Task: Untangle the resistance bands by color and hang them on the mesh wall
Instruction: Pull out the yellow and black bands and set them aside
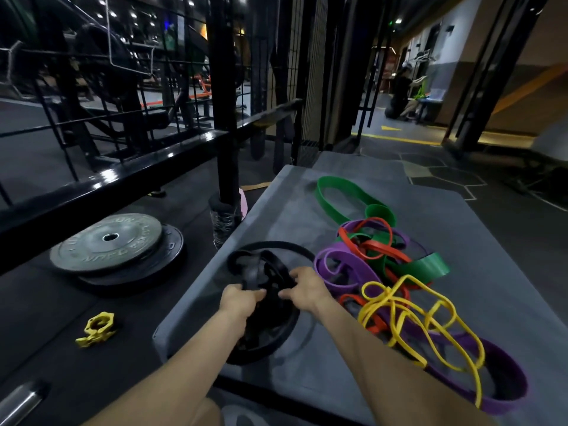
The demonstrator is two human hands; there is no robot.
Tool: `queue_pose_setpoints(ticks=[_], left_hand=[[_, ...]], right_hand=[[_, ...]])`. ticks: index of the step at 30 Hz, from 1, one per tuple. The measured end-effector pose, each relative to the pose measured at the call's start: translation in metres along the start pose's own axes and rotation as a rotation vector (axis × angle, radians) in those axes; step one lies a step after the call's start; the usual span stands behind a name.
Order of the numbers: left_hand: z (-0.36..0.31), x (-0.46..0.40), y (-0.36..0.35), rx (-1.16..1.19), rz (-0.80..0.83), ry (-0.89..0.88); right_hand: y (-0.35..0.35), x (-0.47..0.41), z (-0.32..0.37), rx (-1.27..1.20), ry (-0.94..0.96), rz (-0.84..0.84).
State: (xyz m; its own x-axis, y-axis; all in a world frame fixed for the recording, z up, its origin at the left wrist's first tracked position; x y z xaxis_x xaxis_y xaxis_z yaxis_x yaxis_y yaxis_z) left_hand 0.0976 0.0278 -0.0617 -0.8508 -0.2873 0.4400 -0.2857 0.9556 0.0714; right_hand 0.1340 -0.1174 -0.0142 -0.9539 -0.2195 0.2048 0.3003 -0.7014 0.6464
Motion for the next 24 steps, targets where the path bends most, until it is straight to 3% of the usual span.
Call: queue_pose_setpoints(ticks=[6, 12, 18, 24], left_hand=[[-0.086, 0.027, -0.025, 0.114, 0.079, -0.298], [-0.215, 0.048, -0.071, 0.028, 0.190, -0.549], [-0.333, 0.088, -0.182, -0.029, 0.383, -0.754], [-0.378, 0.123, -0.316, -0.050, 0.580, -0.823]], right_hand=[[0.046, -0.003, 0.048, -0.262, 0.187, -0.163], [0.170, 0.015, 0.105, -0.299, 0.403, -0.387], [0.319, 0.052, 0.115, -0.247, 0.478, -0.607], [0.436, 0.067, 0.062, -0.193, 0.449, -0.768]])
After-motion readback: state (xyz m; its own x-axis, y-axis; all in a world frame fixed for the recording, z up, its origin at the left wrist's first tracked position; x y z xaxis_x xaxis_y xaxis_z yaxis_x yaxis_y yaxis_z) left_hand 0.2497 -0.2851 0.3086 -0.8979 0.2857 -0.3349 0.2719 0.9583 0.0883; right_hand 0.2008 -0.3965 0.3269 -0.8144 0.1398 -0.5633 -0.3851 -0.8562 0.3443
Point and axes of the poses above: each hand's wrist, its own x-axis away from the middle knuckle, its own y-axis out of the back of the hand, z = x × y, the point moved 7 cm from there along -x, towards the middle knuckle, and after that the axes turned 4 degrees about z, right-handed, at the moved point
